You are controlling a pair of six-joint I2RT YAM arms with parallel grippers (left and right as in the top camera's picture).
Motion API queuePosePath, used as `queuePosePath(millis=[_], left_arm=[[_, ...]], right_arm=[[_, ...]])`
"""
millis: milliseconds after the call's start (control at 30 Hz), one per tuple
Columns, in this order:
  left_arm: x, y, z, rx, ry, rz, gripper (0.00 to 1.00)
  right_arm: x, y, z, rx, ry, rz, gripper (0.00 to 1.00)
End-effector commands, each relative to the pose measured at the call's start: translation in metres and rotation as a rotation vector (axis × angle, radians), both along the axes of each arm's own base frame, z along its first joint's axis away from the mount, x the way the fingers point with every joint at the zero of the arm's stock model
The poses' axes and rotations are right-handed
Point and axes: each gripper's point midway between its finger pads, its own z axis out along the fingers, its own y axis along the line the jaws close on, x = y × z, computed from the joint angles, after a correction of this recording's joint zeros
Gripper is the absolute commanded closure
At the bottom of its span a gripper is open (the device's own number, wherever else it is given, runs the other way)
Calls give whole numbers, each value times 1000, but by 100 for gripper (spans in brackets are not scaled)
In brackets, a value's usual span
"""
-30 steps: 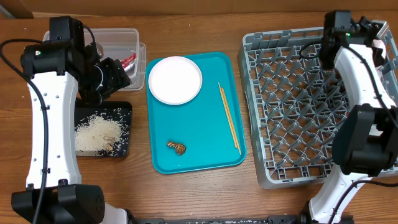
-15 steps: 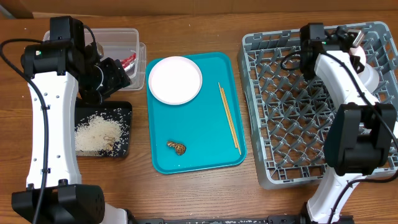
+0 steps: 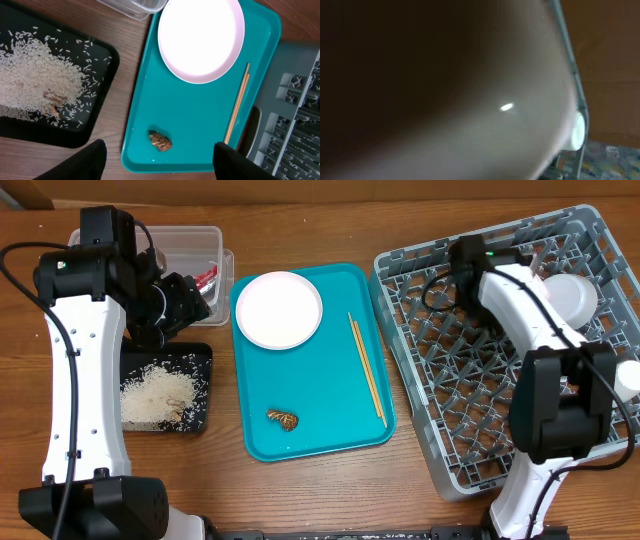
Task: Sort waste into correct bins and load items into the dishwasher
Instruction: 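Lower the pink bowl into the rack's back right and release it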
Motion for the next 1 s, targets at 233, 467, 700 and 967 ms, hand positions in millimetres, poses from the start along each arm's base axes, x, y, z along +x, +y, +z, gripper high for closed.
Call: queuePosePath(millis=[233, 467, 700, 967], left_arm=[[0, -1, 15, 8, -43, 4, 30], [0, -1, 15, 8, -43, 4, 30], [0, -1, 15, 8, -44, 4, 29], [0, -1, 15, 8, -43, 4, 29]], right_arm=[[14, 18, 73, 216, -227, 5, 25], [9, 42, 115, 505, -317, 112, 0], [-23, 43, 99, 647, -206, 52, 0], [-32, 2, 97, 647, -243, -64, 0]])
